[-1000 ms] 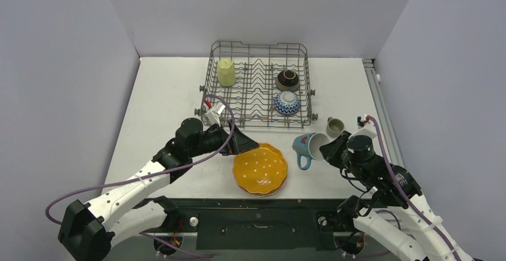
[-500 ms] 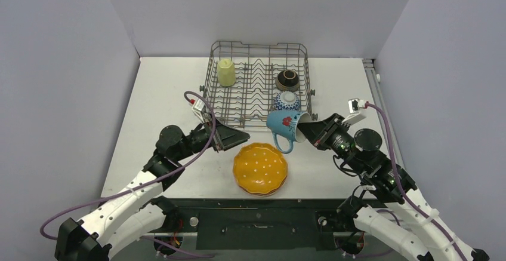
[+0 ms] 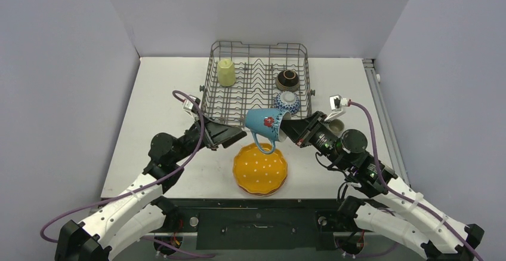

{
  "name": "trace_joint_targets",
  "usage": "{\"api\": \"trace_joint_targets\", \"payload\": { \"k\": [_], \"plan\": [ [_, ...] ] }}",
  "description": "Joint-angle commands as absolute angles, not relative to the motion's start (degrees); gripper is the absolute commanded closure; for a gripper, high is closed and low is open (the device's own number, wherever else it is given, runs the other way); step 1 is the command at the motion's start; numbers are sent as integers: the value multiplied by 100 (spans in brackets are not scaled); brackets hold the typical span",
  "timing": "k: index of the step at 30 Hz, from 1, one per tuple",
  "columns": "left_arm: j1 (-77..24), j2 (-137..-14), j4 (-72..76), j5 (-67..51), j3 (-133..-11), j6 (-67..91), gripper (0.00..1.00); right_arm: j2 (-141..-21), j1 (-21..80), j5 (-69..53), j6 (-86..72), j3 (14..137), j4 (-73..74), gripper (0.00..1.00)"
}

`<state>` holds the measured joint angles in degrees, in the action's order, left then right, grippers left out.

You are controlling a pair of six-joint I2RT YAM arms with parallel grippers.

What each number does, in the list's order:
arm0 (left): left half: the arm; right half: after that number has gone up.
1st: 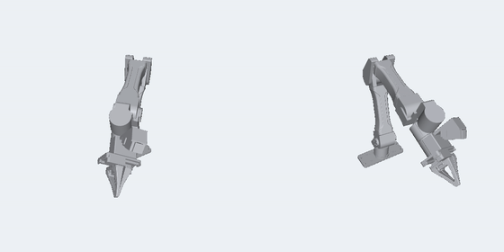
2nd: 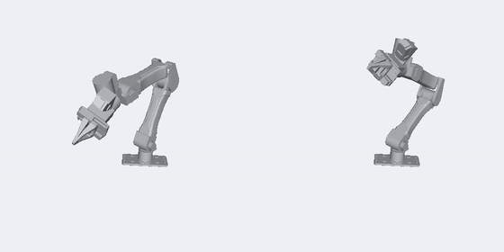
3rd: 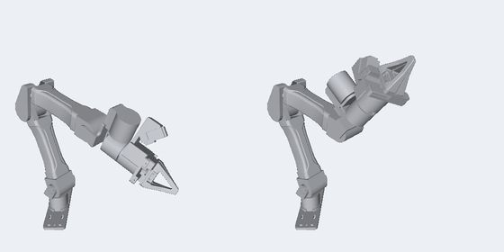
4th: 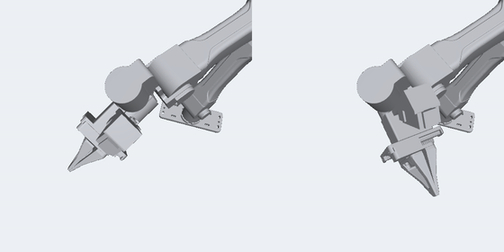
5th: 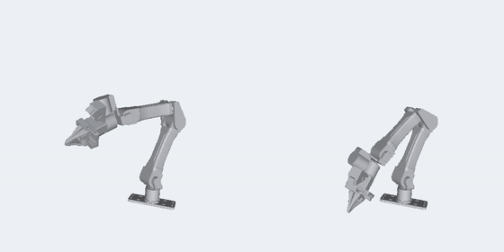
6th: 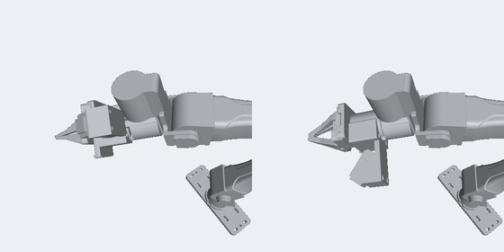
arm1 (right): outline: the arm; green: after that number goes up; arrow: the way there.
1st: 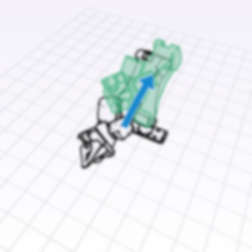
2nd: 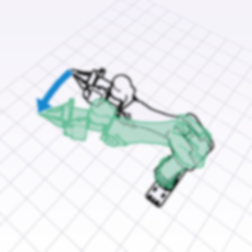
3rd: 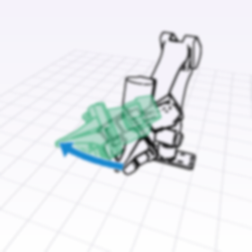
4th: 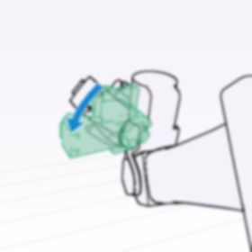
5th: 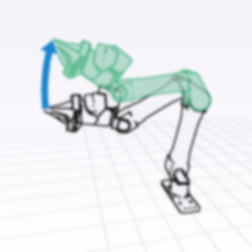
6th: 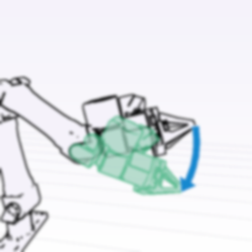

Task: Load the mixed dishes into the dish rack
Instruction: Pick up the cup at the center of the board, then turn the cup upside down in the dish rack.

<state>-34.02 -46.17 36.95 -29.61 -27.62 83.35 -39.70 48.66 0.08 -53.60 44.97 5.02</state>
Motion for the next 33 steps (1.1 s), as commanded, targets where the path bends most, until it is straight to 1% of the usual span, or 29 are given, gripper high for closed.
{"api": "trace_joint_targets", "payload": {
  "k": [1,9,18,33],
  "plan": [
    [-3375,-4556,4552,-2817,-2746,8585,4,-4057,4993,46,-5602,4482,-1029,100],
    [-3375,-4606,4760,-2777,-2751,8698,4,-4368,5341,-58,-5643,4438,-1667,100],
    [-3384,-4589,4921,-2671,-2742,8772,4,-4653,5885,517,-5463,4343,-2227,100],
    [-3383,-4538,5149,-2716,-2794,8869,4,-5178,6220,849,-5449,4435,-2722,100]
  ]
}}
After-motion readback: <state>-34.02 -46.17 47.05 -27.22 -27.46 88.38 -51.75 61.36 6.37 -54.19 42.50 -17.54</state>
